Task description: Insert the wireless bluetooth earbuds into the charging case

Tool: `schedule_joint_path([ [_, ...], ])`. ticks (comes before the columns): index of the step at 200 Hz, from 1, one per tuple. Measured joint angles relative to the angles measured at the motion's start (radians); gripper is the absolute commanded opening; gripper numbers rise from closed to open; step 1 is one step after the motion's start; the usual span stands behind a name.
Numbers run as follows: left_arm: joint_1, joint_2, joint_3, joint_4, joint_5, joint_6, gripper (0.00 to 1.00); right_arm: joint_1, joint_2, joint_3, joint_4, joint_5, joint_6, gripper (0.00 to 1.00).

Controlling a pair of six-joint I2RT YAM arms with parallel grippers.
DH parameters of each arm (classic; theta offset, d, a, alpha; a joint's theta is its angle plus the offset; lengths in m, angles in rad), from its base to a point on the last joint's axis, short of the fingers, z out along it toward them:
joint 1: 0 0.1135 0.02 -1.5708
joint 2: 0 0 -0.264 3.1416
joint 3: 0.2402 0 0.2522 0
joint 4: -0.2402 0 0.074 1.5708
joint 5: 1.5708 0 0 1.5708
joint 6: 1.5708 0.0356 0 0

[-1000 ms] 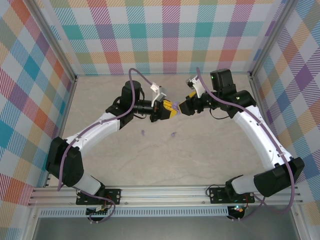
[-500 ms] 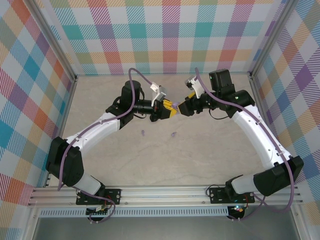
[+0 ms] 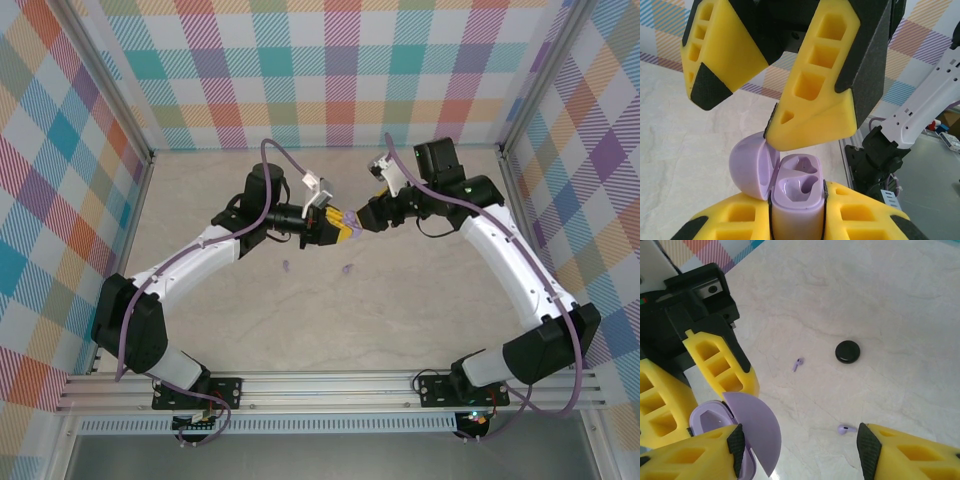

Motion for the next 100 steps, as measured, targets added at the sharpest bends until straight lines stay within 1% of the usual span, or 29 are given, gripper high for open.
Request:
schedule_joint_path([
  [37,0.000,-0.001,0.005,-0.022,0.033,0.021,0.07,0.000,0.021,0.011,-0.058,-0.082,-0.047,0.60],
  [70,0.000,-0.002,0.011,-0.032,0.059,0.031,0.07,-0.005,0.039,0.022,-0.096,-0.151,-0.083,0.54],
  [100,0.000,-0.002,0.022,-0.058,0.068,0.047,0.07,-0.008,0.045,0.029,-0.116,-0.197,-0.098,0.43],
])
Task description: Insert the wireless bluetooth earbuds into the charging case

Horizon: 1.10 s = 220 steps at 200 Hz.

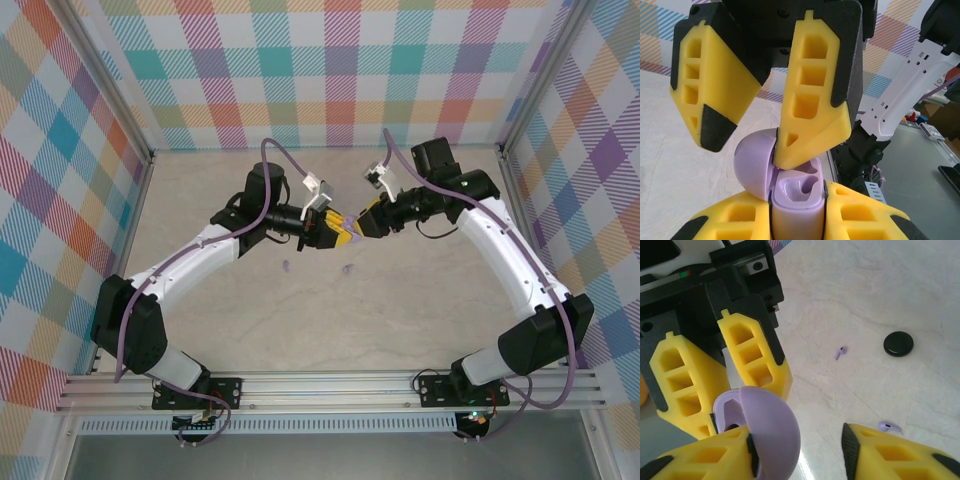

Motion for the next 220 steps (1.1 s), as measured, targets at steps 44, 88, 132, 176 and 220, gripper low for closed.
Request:
schedule_joint_path([
  [44,0.000,0.000,0.013,-0.024,-0.002,0.018,0.12,-0.001,0.000,0.003,-0.012,-0.055,-0.018,0.29],
  [88,-0.001,0.000,0.020,-0.024,-0.019,0.001,0.20,-0.006,0.000,0.005,-0.009,-0.056,-0.019,0.22],
  [132,-0.001,0.011,0.026,-0.018,-0.029,-0.044,0.23,-0.007,0.000,0.006,0.007,-0.031,-0.015,0.20],
  [176,-0.001,0.012,0.029,-0.012,-0.038,-0.064,0.25,-0.007,0.000,0.006,0.023,-0.023,-0.006,0.19],
  [220,-0.001,0.030,0.050,-0.004,-0.037,-0.086,0.28,-0.009,-0.012,0.006,0.037,0.003,0.008,0.19],
])
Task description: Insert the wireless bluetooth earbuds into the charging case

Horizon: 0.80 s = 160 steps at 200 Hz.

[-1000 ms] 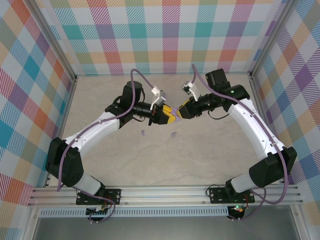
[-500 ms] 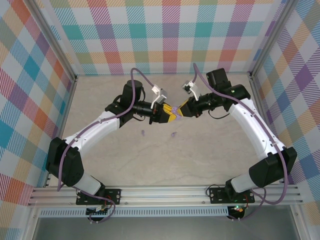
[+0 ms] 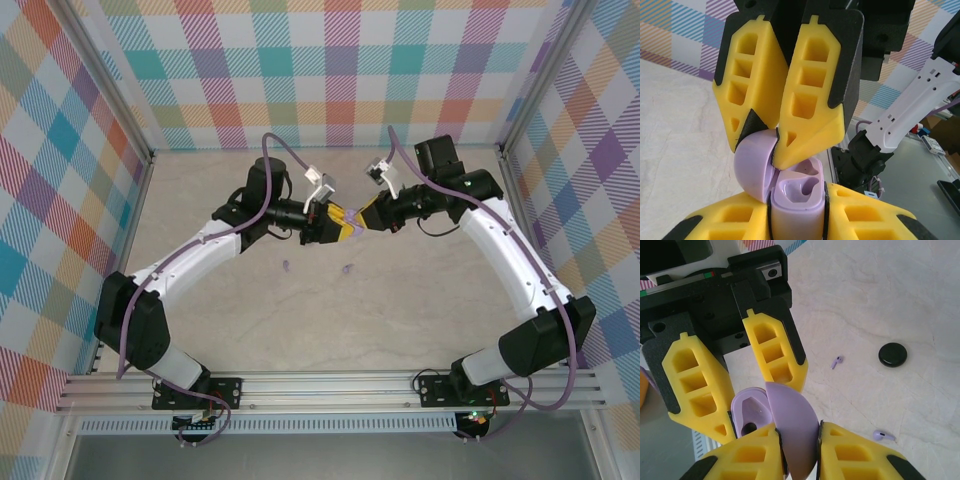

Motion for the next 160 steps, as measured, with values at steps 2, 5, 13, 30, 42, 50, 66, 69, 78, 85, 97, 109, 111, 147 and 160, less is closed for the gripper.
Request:
schedule_joint_path([
  [2,0.000,0.000,0.001,0.000,0.000,-0.002,0.28,0.000,0.000,0.000,0.000,0.001,0.000,0.19],
  [5,0.000,0.003,0.003,0.001,0.000,-0.003,0.29,0.000,-0.002,0.000,0.002,0.003,0.001,0.19],
  [13,0.000,0.006,0.007,0.002,0.002,-0.009,0.29,0.000,-0.004,0.000,0.004,0.009,0.003,0.19],
  [30,0.000,0.014,0.011,0.011,0.003,-0.023,0.30,-0.003,-0.006,0.000,0.007,0.018,0.004,0.19],
  [42,0.000,0.017,0.014,0.013,0.003,-0.030,0.29,-0.003,-0.006,0.000,0.008,0.023,0.007,0.19],
  [50,0.000,0.019,0.016,0.013,0.003,-0.032,0.28,-0.003,-0.006,0.000,0.008,0.024,0.007,0.19],
  [66,0.000,0.025,0.024,0.006,0.008,-0.038,0.22,-0.004,-0.006,0.000,0.008,0.026,0.007,0.19],
  [69,0.000,0.027,0.027,0.006,0.011,-0.040,0.21,-0.004,-0.006,0.000,0.008,0.027,0.007,0.19],
  [78,0.000,0.034,0.035,-0.002,0.015,-0.043,0.16,-0.006,-0.008,0.000,0.009,0.032,0.007,0.20],
  [85,0.000,0.041,0.044,-0.011,0.019,-0.040,0.12,-0.007,-0.008,0.000,0.008,0.037,0.007,0.20],
  [97,0.000,0.053,0.060,-0.024,0.023,-0.042,0.09,-0.009,-0.008,0.000,0.008,0.043,0.009,0.21],
  [109,0.000,0.062,0.074,-0.039,0.026,-0.039,0.08,-0.011,-0.009,0.000,0.011,0.050,0.012,0.26],
  [111,0.000,0.063,0.076,-0.042,0.026,-0.039,0.07,-0.011,-0.009,0.000,0.011,0.052,0.016,0.27],
  [147,0.000,0.065,0.079,-0.045,0.010,-0.006,0.04,-0.005,-0.032,-0.015,0.053,0.069,0.051,0.50],
  [160,0.000,0.065,0.074,-0.035,-0.001,0.012,0.04,-0.002,-0.055,-0.032,0.068,0.080,0.066,0.54],
])
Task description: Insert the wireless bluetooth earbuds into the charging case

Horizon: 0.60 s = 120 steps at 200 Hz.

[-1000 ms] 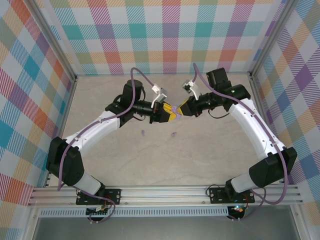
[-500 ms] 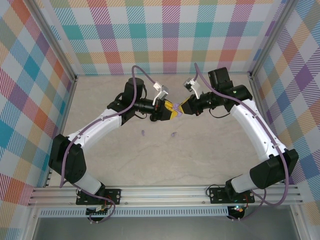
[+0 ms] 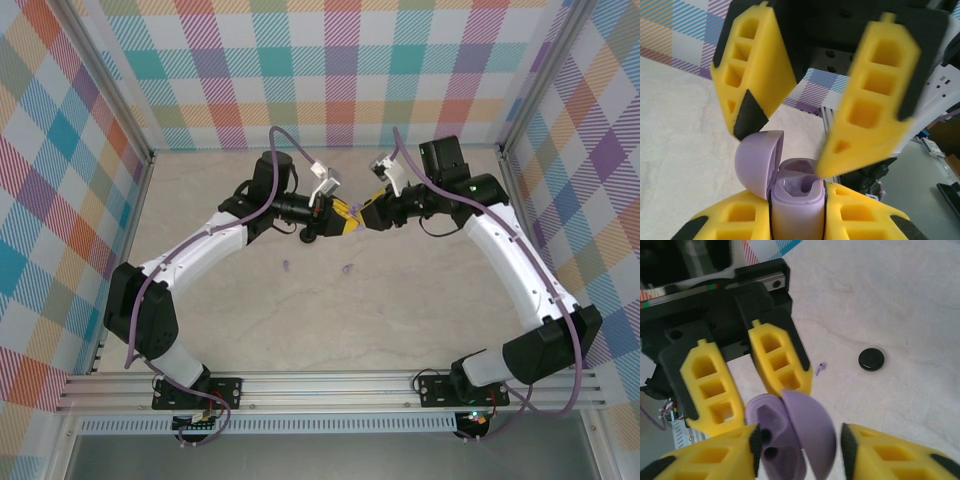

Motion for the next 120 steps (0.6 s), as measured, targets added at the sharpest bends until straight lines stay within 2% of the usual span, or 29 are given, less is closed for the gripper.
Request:
schedule_joint_path([
  [24,0.000,-0.010,-0.043,0.027,-0.023,0.026,0.04,-0.003,-0.048,-0.035,0.030,0.028,0.026,0.61],
  [84,0.000,-0.023,-0.093,0.105,-0.054,0.035,0.05,-0.024,-0.121,-0.072,0.042,0.049,0.039,0.64],
  [120,0.010,-0.060,-0.154,0.205,-0.087,0.007,0.06,-0.025,-0.131,-0.140,0.050,0.150,0.096,0.67],
])
